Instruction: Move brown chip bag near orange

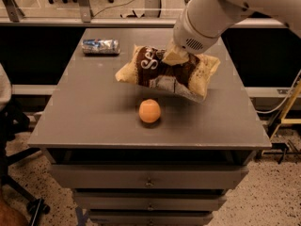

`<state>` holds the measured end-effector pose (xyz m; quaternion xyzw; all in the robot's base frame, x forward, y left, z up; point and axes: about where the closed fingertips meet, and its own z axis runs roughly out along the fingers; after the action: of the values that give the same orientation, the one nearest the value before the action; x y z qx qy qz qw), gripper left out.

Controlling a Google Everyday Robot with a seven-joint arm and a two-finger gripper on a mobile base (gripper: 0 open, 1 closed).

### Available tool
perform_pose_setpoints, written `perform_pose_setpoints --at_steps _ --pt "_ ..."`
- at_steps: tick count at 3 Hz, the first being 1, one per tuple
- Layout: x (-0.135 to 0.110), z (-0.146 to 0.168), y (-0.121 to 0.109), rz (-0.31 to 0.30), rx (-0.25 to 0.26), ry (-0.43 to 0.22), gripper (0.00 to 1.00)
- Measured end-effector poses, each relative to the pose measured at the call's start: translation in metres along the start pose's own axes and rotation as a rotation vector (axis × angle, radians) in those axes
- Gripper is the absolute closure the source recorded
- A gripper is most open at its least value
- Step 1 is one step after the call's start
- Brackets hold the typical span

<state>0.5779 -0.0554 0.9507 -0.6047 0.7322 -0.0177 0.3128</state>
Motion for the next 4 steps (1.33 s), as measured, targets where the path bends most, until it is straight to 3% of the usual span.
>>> perform_pose_setpoints --at_steps 4 --pt "0.005 0.004 0.032 0.068 -0.055 -0.036 1.00"
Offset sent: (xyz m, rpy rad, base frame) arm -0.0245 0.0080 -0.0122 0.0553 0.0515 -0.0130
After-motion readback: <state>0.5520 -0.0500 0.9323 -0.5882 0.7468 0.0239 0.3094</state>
